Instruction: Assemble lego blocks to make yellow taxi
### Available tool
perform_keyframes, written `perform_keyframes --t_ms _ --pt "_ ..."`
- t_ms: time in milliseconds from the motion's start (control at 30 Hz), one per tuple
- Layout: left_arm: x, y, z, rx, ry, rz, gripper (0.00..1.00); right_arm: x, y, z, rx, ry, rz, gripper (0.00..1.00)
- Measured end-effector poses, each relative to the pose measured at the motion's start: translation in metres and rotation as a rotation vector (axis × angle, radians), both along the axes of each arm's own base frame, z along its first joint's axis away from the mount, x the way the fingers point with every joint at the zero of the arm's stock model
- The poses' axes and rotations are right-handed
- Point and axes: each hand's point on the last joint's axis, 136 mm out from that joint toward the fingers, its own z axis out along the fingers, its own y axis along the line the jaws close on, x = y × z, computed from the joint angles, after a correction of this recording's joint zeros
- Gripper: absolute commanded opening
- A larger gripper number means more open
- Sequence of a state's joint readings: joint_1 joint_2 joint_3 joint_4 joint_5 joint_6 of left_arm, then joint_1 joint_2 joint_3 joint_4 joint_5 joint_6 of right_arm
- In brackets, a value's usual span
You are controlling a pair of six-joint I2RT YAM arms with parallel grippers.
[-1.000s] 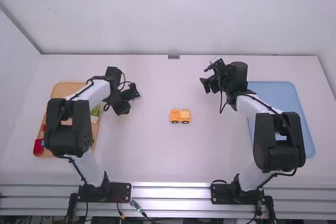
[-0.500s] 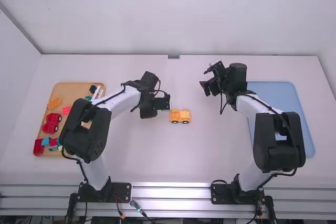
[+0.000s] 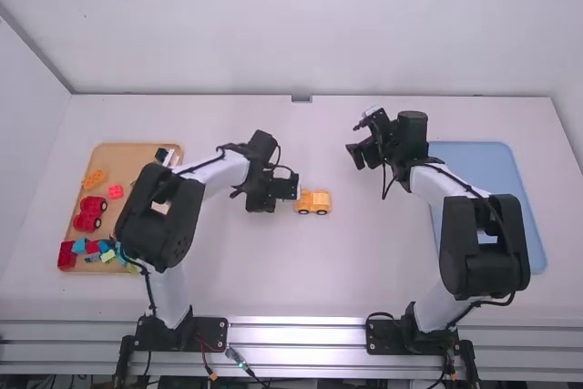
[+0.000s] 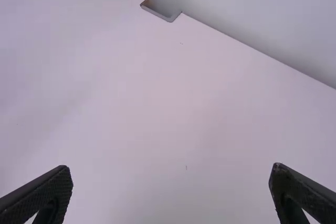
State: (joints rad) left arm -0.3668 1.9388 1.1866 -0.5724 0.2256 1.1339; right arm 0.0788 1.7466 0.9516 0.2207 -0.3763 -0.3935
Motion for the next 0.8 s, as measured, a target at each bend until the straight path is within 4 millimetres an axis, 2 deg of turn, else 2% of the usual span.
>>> perform_keyframes --t_ms 167,333,433,500,533,600,633,800 --pt "0.013 -0.006 0.000 -0.009 -0.015 0.000 0.02 0.000 0.001 0.001 0.007 0.000 0.006 0.99" --pt "0.013 -0.007 -0.004 -0.003 0.001 -0.003 0.02 -0.002 0.001 -0.001 0.005 0.010 0.008 0.99" --pt "0.013 -0.007 -0.004 -0.003 0.001 -0.003 0.28 -0.003 0.001 -0.002 0.005 0.015 0.007 0.99" --pt "0.013 -0.007 -0.004 -0.003 0.002 -0.002 0.34 -0.003 0.001 -0.002 0.006 0.016 0.006 0.99" --pt "0.013 -0.007 -0.004 -0.003 -0.001 -0.007 0.43 -0.003 0.001 -0.002 0.005 0.016 0.007 0.99" --pt "0.015 -0.007 -0.004 -0.006 -0.007 -0.003 0.44 -0.003 0.001 -0.002 0.005 0.015 0.007 0.99" --pt "0.016 -0.008 -0.003 -0.008 -0.011 -0.004 0.49 -0.003 0.001 -0.002 0.005 0.015 0.008 0.99" --pt "0.017 -0.008 -0.003 -0.010 -0.015 -0.005 0.86 -0.003 0.001 -0.002 0.003 0.015 0.009 0.99"
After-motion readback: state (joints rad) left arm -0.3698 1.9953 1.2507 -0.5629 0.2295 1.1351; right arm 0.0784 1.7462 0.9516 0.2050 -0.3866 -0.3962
